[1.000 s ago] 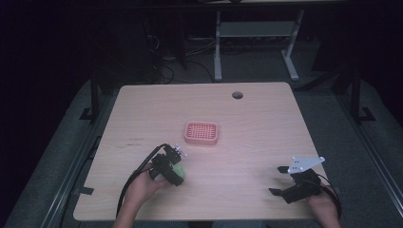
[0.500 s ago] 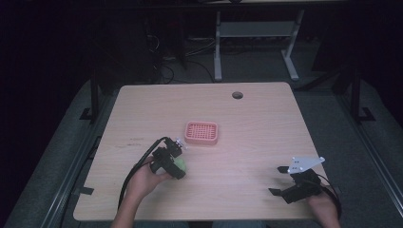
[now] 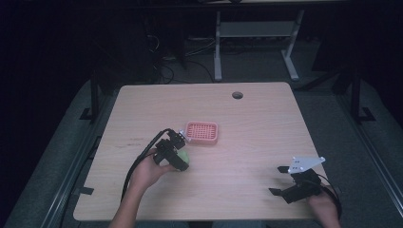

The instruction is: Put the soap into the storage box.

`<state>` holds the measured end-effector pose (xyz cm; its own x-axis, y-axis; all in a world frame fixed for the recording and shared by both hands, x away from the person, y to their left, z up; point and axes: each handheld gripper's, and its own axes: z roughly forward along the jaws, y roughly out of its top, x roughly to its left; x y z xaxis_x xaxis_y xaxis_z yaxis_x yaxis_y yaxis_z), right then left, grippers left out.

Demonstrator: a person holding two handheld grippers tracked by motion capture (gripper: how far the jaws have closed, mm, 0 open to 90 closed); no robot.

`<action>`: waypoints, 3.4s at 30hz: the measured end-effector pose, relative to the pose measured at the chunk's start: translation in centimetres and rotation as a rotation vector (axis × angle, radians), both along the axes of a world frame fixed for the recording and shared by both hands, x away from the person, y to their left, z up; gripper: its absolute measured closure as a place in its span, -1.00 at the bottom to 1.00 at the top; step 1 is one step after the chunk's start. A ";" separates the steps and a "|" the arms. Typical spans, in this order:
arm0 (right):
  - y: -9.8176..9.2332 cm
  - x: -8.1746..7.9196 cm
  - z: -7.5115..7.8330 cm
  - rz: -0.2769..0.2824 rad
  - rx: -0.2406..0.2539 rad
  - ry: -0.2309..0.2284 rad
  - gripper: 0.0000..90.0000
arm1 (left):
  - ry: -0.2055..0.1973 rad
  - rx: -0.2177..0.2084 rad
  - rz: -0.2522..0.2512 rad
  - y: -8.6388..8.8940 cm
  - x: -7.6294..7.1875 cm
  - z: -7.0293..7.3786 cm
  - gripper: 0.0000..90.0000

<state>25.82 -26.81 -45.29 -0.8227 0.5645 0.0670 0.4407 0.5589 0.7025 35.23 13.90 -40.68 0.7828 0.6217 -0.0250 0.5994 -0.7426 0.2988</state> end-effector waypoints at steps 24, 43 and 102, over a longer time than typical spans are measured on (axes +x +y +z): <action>0.2 0.1 0.0 0.010 0.006 -0.010 -0.69 | 0.002 0.001 0.006 -2.1 3.4 1.0 -0.41; 0.1 0.0 0.1 0.010 0.013 -0.013 -0.69 | 0.010 0.001 0.017 -3.3 5.9 1.3 -0.41; -0.4 0.0 0.2 0.001 0.035 -0.021 -0.69 | 0.063 0.019 0.097 -8.1 13.4 -0.9 -0.42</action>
<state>25.79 -27.22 -45.07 -0.8247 0.5612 0.0696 0.4250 0.5340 0.7309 48.58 5.78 -41.56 0.7164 0.6952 -0.0598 0.6857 -0.6856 0.2442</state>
